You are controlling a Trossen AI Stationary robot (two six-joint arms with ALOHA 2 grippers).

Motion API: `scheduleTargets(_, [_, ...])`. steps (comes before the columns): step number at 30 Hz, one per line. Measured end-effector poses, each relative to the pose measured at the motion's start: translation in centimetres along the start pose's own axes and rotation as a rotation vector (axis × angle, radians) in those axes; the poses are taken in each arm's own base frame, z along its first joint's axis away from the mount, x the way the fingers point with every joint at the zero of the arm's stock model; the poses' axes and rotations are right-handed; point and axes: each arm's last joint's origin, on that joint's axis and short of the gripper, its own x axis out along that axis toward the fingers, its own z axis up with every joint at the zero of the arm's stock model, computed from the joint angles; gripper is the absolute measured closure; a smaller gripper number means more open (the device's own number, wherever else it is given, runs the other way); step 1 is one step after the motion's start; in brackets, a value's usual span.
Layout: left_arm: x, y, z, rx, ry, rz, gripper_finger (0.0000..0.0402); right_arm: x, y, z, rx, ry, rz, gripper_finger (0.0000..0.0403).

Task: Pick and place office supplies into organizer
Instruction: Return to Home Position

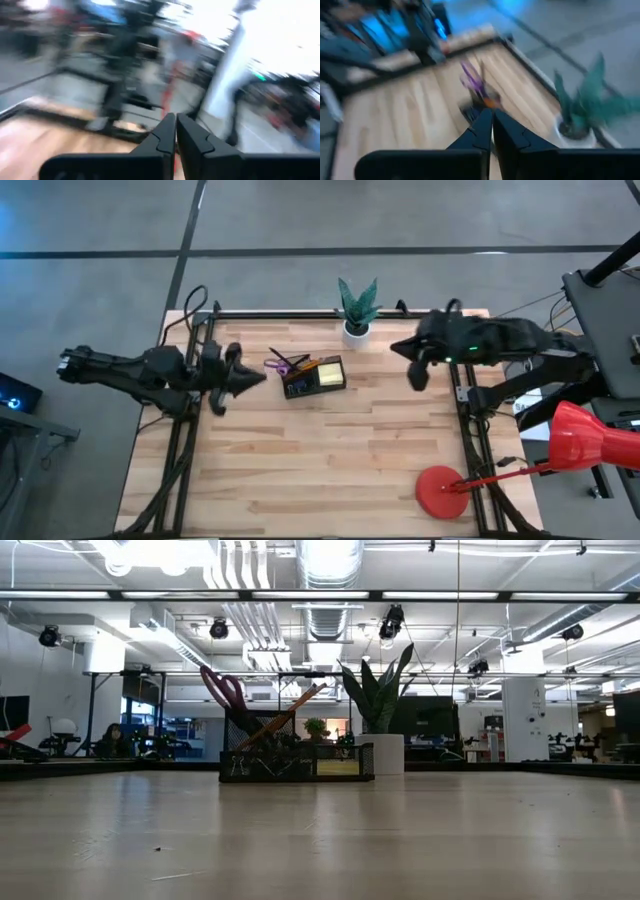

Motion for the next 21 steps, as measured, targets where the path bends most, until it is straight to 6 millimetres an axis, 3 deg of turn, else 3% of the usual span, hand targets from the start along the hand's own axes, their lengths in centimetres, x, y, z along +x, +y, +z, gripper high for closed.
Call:
scheduleTargets(2, [0.5, -0.2, -0.3, 0.055, 0.032, -0.095, 0.0402, -0.7, 0.2, -0.5, -0.028, -0.072, 0.06, 0.0394])
scheduleTargets(4, [0.9, 0.3, -0.9, 0.068, 0.082, -0.073, 0.0402, -0.9, 0.2, -1.3, -0.02, -0.091, 0.11, 0.0394])
scheduleTargets(9, [0.7, 2.2, -4.3, 0.052, 0.121, -0.074, 0.0402, 0.5, 0.1, -4.6, 0.015, -0.056, 0.278, 0.0394])
scheduleTargets(12, [-0.8, 2.7, -5.4, 0.06, 0.04, -0.154, 0.0402, 1.7, -0.3, -7.0, 0.03, -0.04, 0.296, 0.0394])
scheduleTargets(21, [-6.1, 5.0, -9.0, 0.07, -0.036, -0.125, 0.0402, 3.2, -2.3, -12.8, 0.124, -0.064, 0.221, 0.0394])
